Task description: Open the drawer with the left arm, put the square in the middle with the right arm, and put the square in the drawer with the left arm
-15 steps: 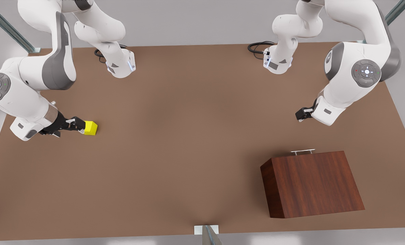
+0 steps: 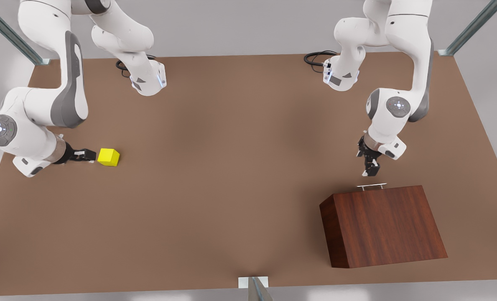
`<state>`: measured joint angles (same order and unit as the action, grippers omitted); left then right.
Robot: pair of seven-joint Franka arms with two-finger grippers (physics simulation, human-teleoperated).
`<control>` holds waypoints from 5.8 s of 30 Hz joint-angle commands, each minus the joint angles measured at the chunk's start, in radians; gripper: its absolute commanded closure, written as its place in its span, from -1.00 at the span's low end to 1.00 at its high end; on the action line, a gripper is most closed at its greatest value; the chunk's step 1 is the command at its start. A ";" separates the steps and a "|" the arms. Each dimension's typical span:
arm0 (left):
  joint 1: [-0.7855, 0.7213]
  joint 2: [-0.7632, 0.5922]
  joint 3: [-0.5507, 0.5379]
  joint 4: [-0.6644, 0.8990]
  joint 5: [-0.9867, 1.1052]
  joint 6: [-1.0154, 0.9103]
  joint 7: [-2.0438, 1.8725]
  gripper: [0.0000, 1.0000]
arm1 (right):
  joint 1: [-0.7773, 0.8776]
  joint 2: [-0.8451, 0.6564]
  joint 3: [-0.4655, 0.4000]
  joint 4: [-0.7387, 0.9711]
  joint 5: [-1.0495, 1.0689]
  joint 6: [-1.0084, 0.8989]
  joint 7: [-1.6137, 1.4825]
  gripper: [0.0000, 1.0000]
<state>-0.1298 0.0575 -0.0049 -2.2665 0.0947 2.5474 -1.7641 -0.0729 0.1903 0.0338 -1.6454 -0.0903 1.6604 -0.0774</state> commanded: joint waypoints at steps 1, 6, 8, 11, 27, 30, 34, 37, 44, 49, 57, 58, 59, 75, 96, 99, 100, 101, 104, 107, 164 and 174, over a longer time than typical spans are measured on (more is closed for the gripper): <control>-0.002 -0.002 0.000 -0.005 0.023 0.008 0.000 -1.00 | -0.001 0.009 0.000 0.010 0.006 -0.005 -0.001 -1.00; 0.001 0.007 0.031 -0.059 0.065 0.146 0.002 -1.00 | 0.011 0.031 0.005 0.015 0.076 -0.017 0.074 -0.92; 0.007 0.016 0.031 -0.068 0.065 0.192 0.002 -1.00 | 0.041 0.018 0.009 -0.001 0.053 -0.008 0.100 -0.92; 0.009 0.027 0.031 -0.071 0.065 0.224 0.002 -1.00 | 0.042 -0.120 0.006 -0.231 0.052 0.173 0.197 -1.00; 0.061 0.096 0.031 -0.061 0.111 0.300 0.002 -1.00 | 0.019 -0.106 -0.003 -0.336 0.063 0.228 0.153 -1.00; 0.072 0.113 0.031 -0.053 0.134 0.312 0.002 -1.00 | -0.024 -0.109 -0.003 -0.467 0.061 0.346 0.151 -1.00; 0.072 0.127 0.029 -0.048 0.134 0.312 0.002 -1.00 | -0.087 -0.106 -0.003 -0.516 0.061 0.348 0.148 -1.00; 0.072 0.133 0.029 -0.048 0.134 0.312 0.000 -1.00 | -0.130 -0.069 -0.003 -0.516 0.063 0.384 0.127 -1.00; 0.072 0.131 0.029 -0.048 0.132 0.310 0.000 -1.00 | -0.216 0.061 -0.006 -0.525 0.053 0.521 0.053 -1.00; 0.072 0.130 0.029 -0.051 0.131 0.292 0.000 -1.00 | -0.225 0.120 -0.012 -0.570 0.037 0.630 0.064 -1.00; 0.073 0.104 0.029 -0.054 0.125 0.206 -0.002 -1.00 | -0.216 0.144 -0.012 -0.567 0.043 0.630 0.068 -1.00; 0.073 0.096 0.029 -0.054 0.125 0.194 -0.002 -1.00 | -0.215 0.143 -0.012 -0.573 0.041 0.630 0.070 -1.00; 0.073 0.097 0.029 -0.054 0.125 0.192 -0.002 -1.00 | -0.212 0.140 -0.012 -0.590 0.038 0.630 0.070 -1.00; 0.069 0.061 0.028 -0.067 0.122 0.070 -0.006 -1.00 | -0.222 0.117 -0.025 -0.792 0.015 0.937 0.065 -0.90; 0.045 0.030 0.026 -0.067 0.122 -0.019 -0.018 -1.00 | -0.222 0.097 -0.025 -0.807 0.015 0.940 0.056 -0.31; 0.042 0.030 0.026 -0.067 0.122 -0.022 -0.018 -1.00 | -0.219 0.089 -0.025 -0.807 0.015 0.935 0.057 -0.31; 0.042 0.028 0.026 -0.068 0.122 -0.027 -0.018 -1.00 | -0.219 0.086 -0.026 -0.807 0.015 0.935 0.059 -0.31; 0.042 0.027 0.026 -0.068 0.122 -0.038 -0.020 -1.00 | -0.219 0.081 -0.025 -0.807 0.015 0.934 0.059 -0.31; 0.038 0.018 0.026 -0.068 0.120 -0.065 -0.021 -1.00 | -0.208 0.035 -0.020 -0.781 0.015 0.832 0.070 -0.29; 0.035 0.012 0.026 -0.068 0.120 -0.081 -0.021 -1.00 | -0.190 0.021 0.009 -0.673 0.015 0.676 0.120 -0.29; 0.009 -0.036 0.028 -0.113 0.105 -0.154 -0.023 -1.00 | 0.776 0.496 -0.089 0.530 0.001 0.087 0.822 -1.00; 0.009 -0.062 0.026 -0.119 0.094 -0.196 -0.028 -1.00 | 0.142 0.083 -0.103 0.301 0.153 -0.263 0.076 -1.00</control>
<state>-0.1078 -0.0068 0.0219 -2.3865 0.1921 2.3507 -1.7917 0.0830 0.2838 -0.0578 -1.3280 0.0217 1.3612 0.0103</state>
